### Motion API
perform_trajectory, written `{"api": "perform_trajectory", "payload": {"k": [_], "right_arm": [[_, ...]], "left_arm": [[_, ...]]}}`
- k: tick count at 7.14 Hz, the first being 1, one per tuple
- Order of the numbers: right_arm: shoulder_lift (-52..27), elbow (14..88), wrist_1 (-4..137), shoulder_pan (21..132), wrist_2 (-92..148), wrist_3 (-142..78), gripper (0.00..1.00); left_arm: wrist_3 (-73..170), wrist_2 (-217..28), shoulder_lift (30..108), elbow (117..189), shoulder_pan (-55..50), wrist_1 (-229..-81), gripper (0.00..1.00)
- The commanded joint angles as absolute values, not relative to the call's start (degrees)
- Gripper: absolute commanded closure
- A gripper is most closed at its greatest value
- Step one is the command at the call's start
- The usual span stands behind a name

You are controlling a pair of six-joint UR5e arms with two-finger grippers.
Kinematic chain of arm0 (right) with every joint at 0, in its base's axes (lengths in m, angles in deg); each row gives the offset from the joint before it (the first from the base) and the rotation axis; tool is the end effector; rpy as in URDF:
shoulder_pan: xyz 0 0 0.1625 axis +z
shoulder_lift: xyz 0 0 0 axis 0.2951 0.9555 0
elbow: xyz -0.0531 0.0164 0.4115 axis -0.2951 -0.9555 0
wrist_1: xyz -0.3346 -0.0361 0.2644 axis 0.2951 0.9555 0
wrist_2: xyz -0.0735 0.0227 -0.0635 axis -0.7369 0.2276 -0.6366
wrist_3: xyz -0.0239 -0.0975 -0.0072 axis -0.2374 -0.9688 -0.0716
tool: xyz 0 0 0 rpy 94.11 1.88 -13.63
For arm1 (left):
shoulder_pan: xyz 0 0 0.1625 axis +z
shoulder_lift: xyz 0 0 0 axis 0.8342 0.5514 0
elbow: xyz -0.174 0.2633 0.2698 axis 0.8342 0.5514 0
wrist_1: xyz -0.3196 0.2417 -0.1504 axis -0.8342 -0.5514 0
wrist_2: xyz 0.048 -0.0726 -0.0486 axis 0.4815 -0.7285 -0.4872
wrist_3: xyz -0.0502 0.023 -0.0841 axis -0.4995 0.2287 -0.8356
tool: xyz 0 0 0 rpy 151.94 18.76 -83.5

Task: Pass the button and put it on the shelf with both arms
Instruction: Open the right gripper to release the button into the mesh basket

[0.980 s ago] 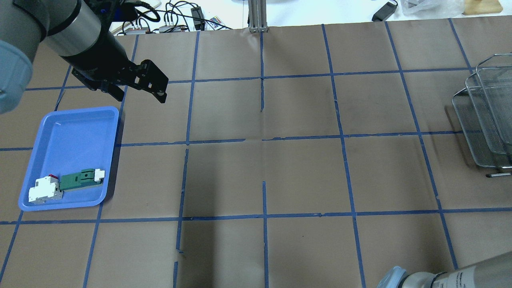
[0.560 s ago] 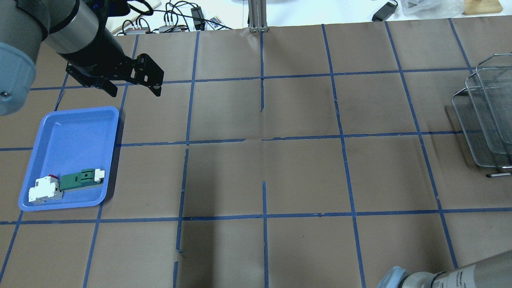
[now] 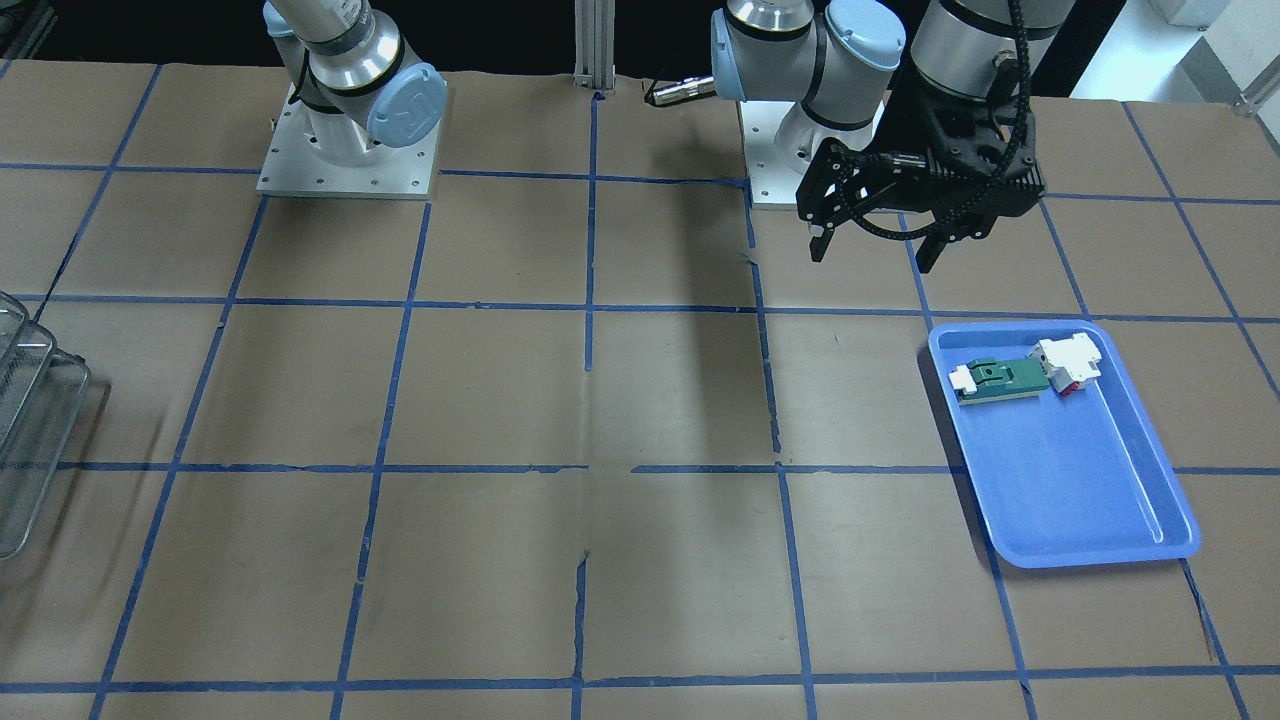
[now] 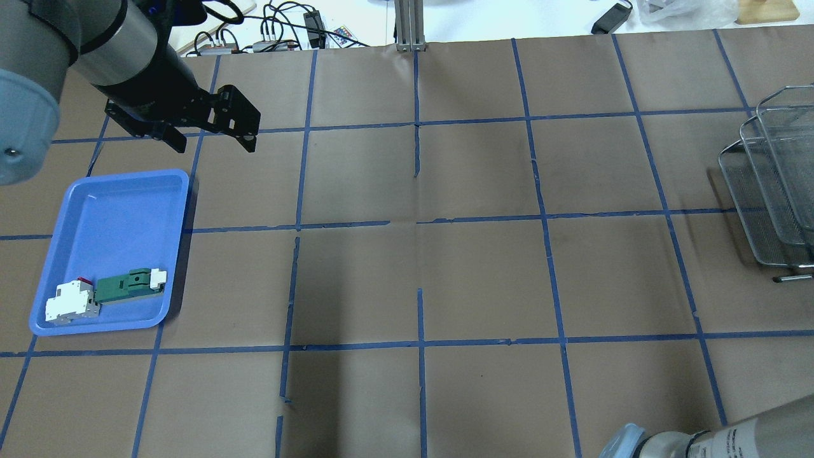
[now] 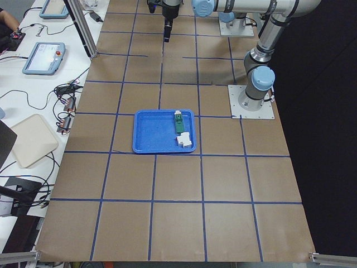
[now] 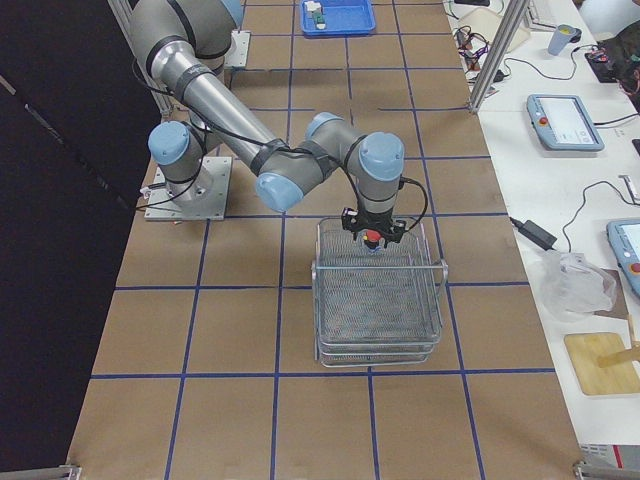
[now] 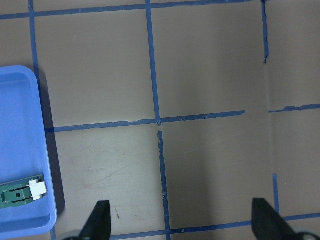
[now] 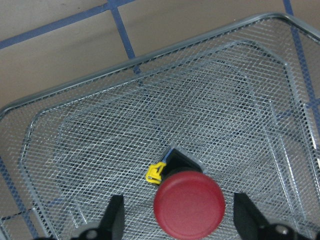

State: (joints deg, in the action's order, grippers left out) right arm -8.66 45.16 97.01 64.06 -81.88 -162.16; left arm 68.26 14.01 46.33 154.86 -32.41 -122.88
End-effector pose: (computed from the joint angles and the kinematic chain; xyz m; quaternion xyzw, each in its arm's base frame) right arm -0.3219 -0.5461 0.3736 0.5780 -0.8150 0.0303 0.0263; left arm -0.1292 -0.4973 0.4927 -0.0351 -0.9973 0.0603 0.0220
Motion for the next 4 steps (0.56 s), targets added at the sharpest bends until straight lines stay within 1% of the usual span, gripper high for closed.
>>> {"api": "perform_trajectory", "payload": {"k": [1,2,3,4], "right_arm": [[-0.71,45.16,89.11,65.58,-81.69,-155.48,0.13],[3.43,45.25,86.26,71.6,-82.47,-144.45,0.07],[5.74,45.34,83.27,78.27,-82.82,-137.12,0.02],[7.67,45.25,81.77,84.77,-82.57,-122.17,0.0]], "left_arm": [[68.26,14.08,46.31,154.86,-32.41,-122.9,0.0],[68.26,14.08,46.31,154.86,-32.41,-122.9,0.0],[68.26,14.08,46.31,154.86,-32.41,-122.82,0.0],[68.26,13.99,46.23,154.77,-32.5,-122.81,0.0]]}}
